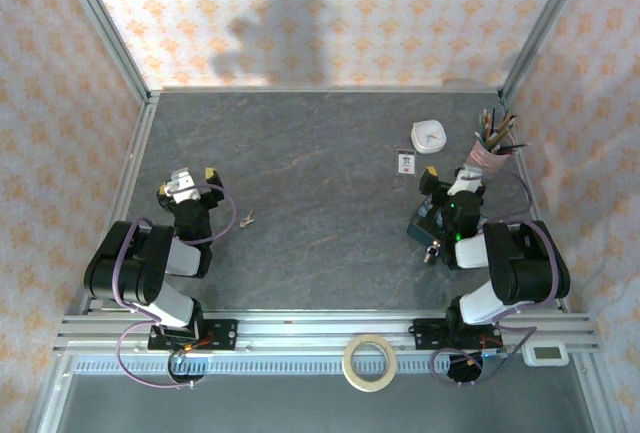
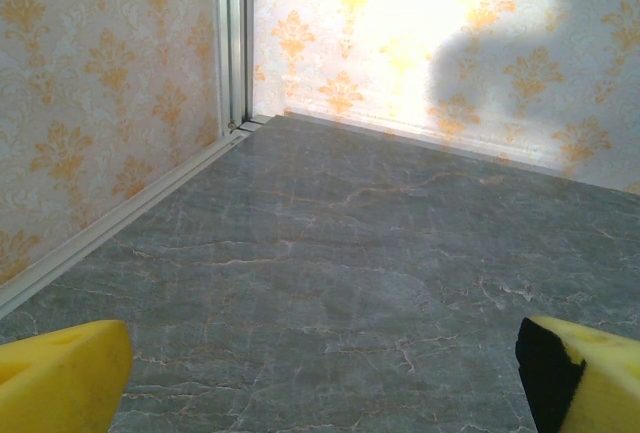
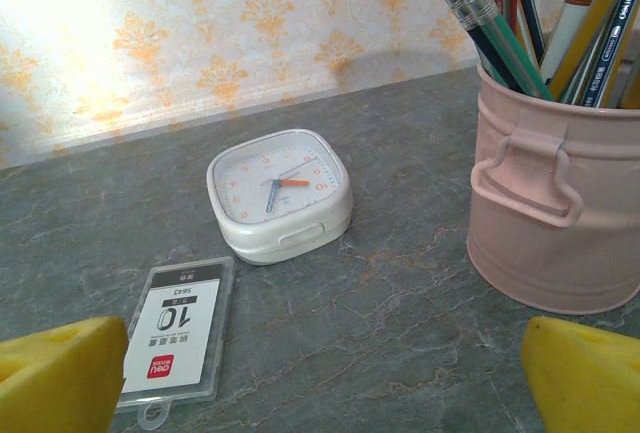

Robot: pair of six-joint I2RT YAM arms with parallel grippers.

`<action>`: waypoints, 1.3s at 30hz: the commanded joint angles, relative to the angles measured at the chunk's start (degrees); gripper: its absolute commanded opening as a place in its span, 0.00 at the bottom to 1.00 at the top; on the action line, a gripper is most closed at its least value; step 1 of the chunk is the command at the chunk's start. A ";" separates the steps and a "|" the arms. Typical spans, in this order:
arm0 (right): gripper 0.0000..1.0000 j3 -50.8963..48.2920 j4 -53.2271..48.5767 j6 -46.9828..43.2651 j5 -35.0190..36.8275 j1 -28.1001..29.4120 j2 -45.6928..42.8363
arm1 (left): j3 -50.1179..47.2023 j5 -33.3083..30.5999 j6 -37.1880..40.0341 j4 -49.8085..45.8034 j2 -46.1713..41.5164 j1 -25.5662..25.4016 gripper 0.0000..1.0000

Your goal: Unlock a padlock with a key

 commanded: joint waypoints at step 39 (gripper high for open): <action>1.00 26.47 -92.66 28.20 24.95 -3.06 -27.55 | 14.12 15.27 -29.24 -28.82 -12.04 -15.20 0.99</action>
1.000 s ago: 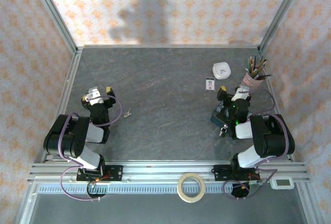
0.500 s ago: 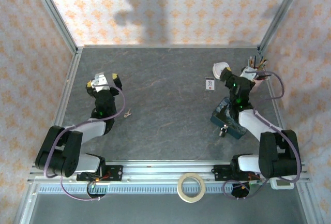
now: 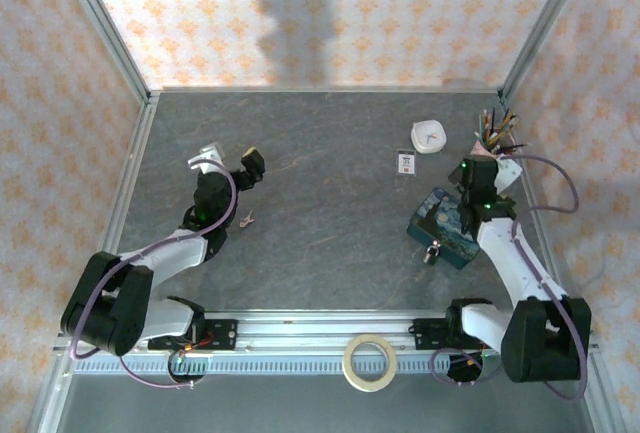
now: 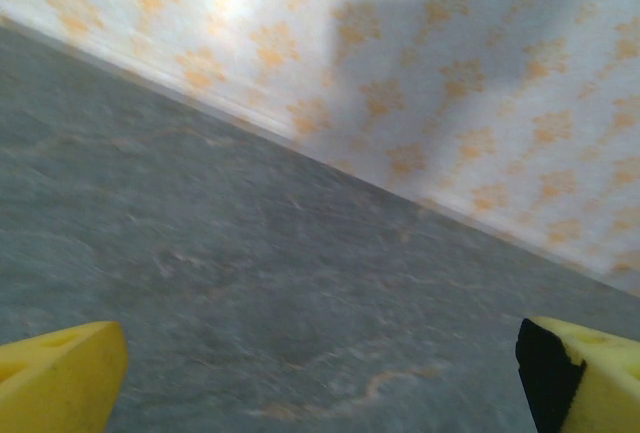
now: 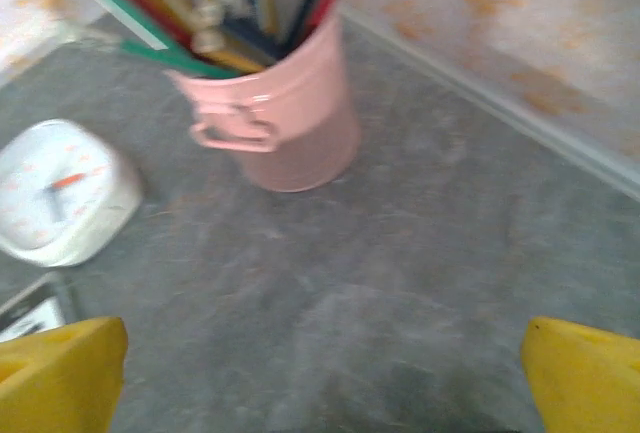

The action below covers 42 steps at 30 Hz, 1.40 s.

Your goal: Unlock a padlock with a key

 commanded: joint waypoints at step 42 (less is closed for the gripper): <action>0.95 -13.11 11.99 9.06 -22.73 16.65 2.24 | -6.36 1.43 -12.53 7.22 -2.08 -0.71 0.99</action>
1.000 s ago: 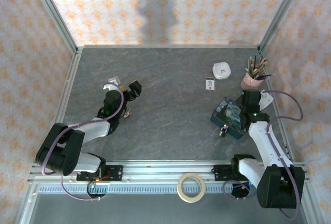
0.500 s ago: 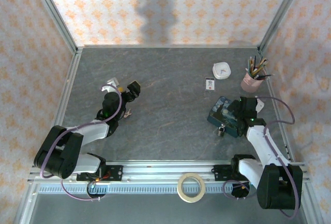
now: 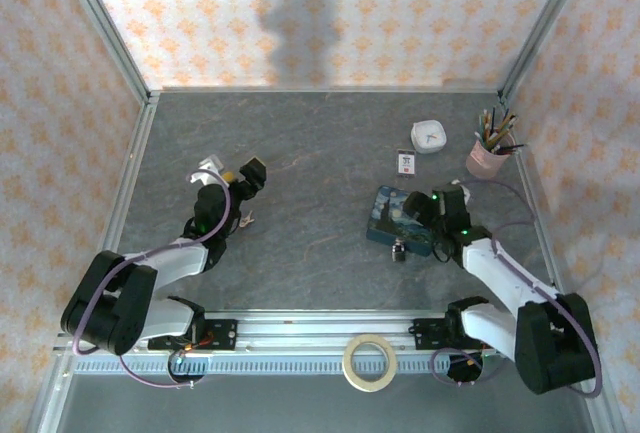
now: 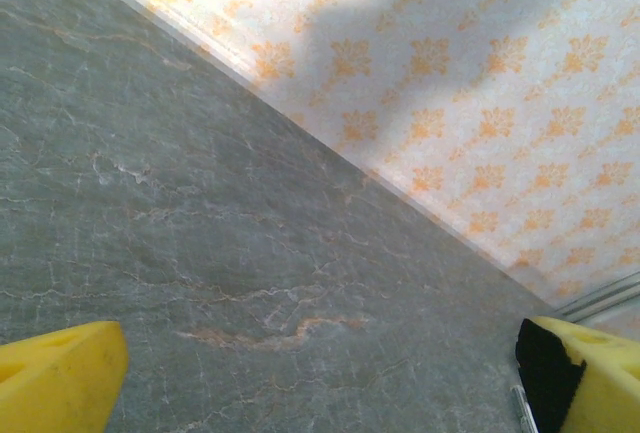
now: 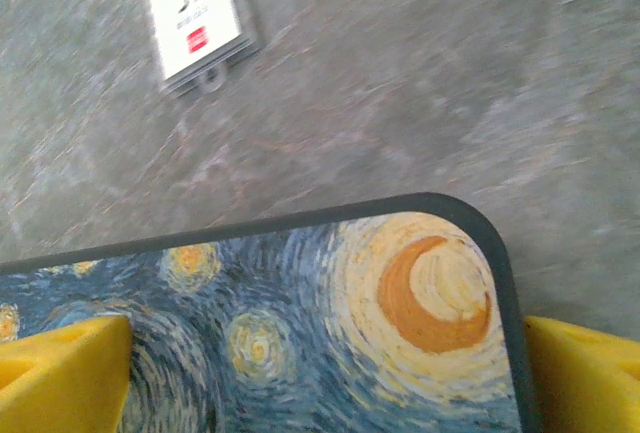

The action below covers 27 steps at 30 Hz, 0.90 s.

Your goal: Unlock a padlock with a key

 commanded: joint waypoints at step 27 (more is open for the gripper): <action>0.89 39.89 12.80 -3.53 -1.04 14.23 48.88 | -3.33 -11.65 -0.24 -8.04 -10.60 0.60 0.99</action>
